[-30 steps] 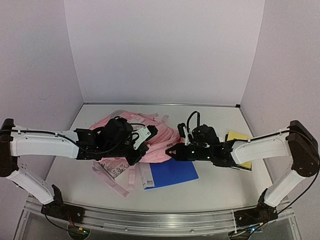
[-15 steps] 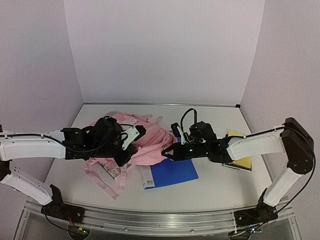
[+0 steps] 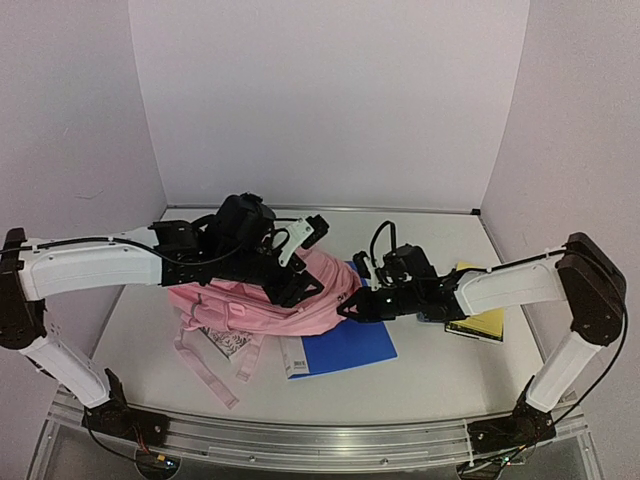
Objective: Pack the student bag
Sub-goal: Unzip the student bag at the center of the board.
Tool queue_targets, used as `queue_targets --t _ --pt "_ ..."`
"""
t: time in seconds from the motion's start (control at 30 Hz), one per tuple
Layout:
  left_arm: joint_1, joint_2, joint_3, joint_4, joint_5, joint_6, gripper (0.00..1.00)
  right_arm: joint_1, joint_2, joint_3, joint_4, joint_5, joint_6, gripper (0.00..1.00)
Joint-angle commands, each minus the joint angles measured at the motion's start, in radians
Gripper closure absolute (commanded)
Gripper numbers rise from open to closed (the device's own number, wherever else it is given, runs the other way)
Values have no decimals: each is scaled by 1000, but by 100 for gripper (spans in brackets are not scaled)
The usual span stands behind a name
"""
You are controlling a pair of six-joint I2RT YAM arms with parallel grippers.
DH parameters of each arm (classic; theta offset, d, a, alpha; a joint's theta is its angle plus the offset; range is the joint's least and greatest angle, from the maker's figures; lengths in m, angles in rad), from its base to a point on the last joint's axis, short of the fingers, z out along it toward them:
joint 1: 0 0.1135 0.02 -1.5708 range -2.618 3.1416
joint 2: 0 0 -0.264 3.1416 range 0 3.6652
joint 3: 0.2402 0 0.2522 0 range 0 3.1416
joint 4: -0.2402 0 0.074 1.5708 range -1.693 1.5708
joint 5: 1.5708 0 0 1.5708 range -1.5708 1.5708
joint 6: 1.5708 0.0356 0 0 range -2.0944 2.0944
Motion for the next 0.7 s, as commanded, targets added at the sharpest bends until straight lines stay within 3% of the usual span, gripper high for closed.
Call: queue_targets --t 0.0,0.23,0.43,0.67 --pt "8 111 86 26 55 -13 34 4 -79 -14 37 20 -11 100" --pt "15 261 162 44 80 -23 36 4 -98 -29 40 37 -2 100" --pt "21 305 187 49 65 -23 47 5 -112 -45 40 49 2 100" --pt "21 359 220 14 83 -23 53 5 -119 -47 39 56 0 100"
